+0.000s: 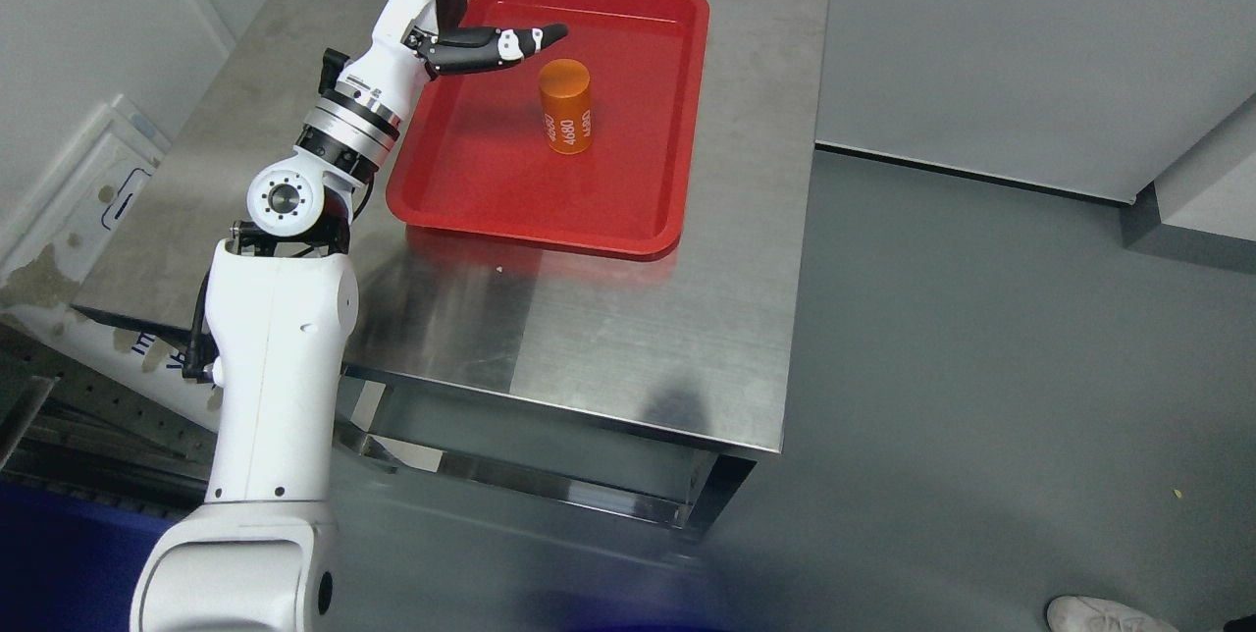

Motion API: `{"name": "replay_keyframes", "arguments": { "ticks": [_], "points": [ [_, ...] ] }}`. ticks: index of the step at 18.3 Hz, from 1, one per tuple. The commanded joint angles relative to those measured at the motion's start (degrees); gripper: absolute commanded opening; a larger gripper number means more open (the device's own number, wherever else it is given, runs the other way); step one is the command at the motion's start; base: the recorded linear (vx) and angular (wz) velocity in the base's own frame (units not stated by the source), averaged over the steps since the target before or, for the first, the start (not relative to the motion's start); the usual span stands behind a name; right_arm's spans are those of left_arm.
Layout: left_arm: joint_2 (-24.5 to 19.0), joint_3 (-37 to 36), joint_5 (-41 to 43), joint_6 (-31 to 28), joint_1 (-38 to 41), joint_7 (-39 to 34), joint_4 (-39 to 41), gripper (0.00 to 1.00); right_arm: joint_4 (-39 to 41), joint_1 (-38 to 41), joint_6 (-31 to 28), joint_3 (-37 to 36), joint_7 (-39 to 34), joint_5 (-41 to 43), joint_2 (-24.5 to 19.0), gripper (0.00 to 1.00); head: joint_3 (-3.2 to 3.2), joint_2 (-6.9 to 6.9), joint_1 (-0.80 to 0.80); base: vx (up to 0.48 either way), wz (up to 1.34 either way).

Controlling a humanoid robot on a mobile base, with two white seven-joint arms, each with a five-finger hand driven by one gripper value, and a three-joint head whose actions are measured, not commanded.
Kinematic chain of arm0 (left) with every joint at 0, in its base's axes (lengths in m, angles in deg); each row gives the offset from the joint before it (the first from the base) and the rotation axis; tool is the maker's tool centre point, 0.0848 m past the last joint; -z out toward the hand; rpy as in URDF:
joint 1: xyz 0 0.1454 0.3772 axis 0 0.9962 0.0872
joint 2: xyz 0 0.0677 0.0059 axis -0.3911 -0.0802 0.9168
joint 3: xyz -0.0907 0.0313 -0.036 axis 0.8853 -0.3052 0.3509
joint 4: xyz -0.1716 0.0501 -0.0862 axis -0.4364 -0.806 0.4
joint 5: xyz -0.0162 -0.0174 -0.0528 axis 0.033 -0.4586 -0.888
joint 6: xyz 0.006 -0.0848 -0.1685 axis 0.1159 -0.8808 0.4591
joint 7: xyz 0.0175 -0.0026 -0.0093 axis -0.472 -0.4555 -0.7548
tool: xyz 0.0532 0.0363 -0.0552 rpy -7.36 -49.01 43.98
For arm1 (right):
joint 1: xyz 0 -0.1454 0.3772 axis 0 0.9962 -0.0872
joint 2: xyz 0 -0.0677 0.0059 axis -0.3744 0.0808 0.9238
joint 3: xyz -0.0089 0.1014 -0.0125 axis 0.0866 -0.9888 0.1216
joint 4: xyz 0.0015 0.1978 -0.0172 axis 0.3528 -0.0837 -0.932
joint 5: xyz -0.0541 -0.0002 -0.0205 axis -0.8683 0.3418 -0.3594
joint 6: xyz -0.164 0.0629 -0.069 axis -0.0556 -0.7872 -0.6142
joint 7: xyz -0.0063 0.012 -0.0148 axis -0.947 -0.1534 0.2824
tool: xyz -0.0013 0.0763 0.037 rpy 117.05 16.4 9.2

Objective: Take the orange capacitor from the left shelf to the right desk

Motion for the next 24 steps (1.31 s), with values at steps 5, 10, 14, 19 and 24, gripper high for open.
{"name": "replay_keyframes", "arguments": {
  "ticks": [5, 10, 14, 19, 24],
  "points": [
    [-1.0, 14.1, -9.0, -6.1, 4.7, -0.6, 11.8, 0.95, 1.0, 1.1, 0.0, -0.7, 0.0, -0.3, 1.0, 1.0, 0.0, 0.0, 0.0, 0.0, 0.0],
    [-1.0, 12.6, -9.8, -5.6, 11.8, -2.1, 12.7, 0.99, 1.0, 1.1, 0.0, -0.7, 0.0, -0.3, 1.0, 1.0, 0.0, 0.0, 0.0, 0.0, 0.0],
    [-1.0, 13.3, -8.1, -4.7, 15.3, -6.3, 12.1, 1.0, 1.0, 1.1, 0.0, -0.7, 0.0, -0.3, 1.0, 1.0, 0.0, 0.0, 0.0, 0.0, 0.0],
    [-1.0, 13.5, -6.9, -7.9, 20.8, -14.6, 10.5, 1.0, 1.0, 1.1, 0.0, -0.7, 0.0, -0.3, 1.0, 1.0, 0.0, 0.0, 0.0, 0.0, 0.0],
    [-1.0, 11.3, -4.5, -8.0, 23.7, -14.9, 10.6, 1.0, 1.0, 1.1, 0.0, -0.7, 0.0, -0.3, 1.0, 1.0, 0.0, 0.0, 0.0, 0.0, 0.0]
  ]
}}
